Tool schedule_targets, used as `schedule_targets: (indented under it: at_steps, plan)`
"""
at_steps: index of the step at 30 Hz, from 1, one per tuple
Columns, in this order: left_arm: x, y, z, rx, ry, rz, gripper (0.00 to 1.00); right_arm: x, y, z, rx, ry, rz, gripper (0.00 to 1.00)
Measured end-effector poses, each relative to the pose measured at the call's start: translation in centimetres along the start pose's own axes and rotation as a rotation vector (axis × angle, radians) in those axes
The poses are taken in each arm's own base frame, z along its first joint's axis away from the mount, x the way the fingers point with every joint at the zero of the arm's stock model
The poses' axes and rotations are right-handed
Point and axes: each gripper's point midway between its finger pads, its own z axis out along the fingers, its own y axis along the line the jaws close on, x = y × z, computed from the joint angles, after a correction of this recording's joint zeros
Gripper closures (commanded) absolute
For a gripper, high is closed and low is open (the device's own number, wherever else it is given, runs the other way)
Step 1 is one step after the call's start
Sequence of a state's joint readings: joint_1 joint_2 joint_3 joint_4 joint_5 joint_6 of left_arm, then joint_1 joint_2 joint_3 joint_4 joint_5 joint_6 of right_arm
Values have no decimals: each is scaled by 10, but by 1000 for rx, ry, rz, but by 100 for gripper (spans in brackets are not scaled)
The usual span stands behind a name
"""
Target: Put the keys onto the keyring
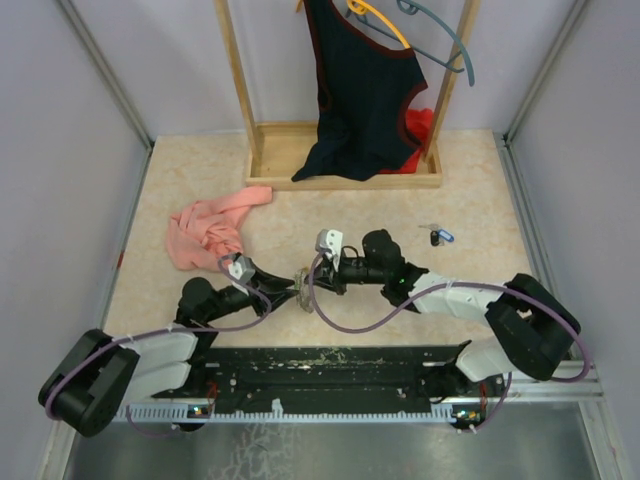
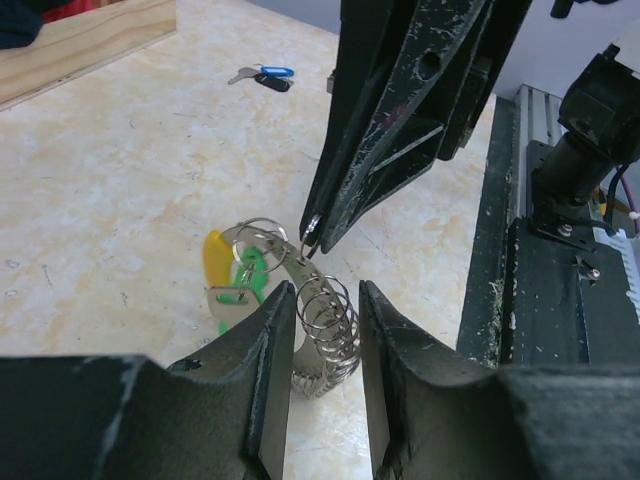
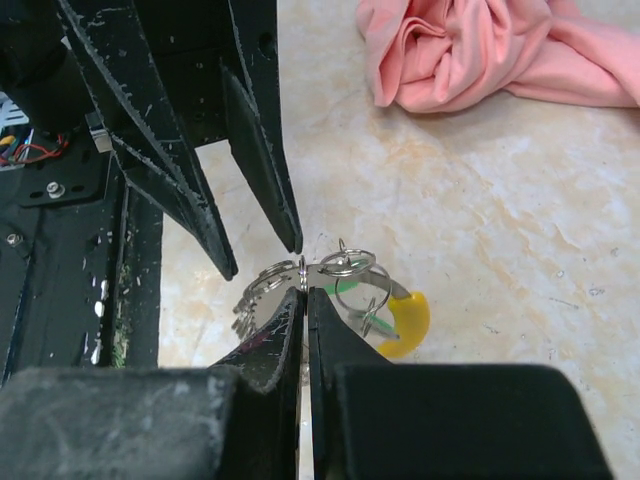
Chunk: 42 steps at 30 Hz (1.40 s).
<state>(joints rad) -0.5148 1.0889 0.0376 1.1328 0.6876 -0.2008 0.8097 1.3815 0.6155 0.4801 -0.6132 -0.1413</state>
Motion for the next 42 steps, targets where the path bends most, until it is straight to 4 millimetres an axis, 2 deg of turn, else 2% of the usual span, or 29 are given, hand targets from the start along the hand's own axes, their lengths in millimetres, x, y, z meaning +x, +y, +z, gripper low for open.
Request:
schedule_targets:
  at_steps: [6, 16, 24, 29, 33, 42]
  plan:
    - [-8, 3, -1, -27, -51, 2, 66, 2, 4, -3, 11, -73, -3, 100]
    - [-10, 8, 1, -31, -74, 6, 69, -9, 9, -7, 20, -206, -18, 100]
    - [-11, -2, 5, 65, -80, 16, 69, -13, 9, -4, 11, -271, -11, 100]
    - [10, -4, 5, 93, -15, -49, 71, -12, 11, -3, -2, -288, -4, 100]
    - [22, 0, 6, 96, 23, -88, 69, -6, 15, -3, -16, -275, 8, 100]
    - [16, -2, 4, 122, 13, -61, 65, -8, 16, -3, -25, -286, 0, 100]
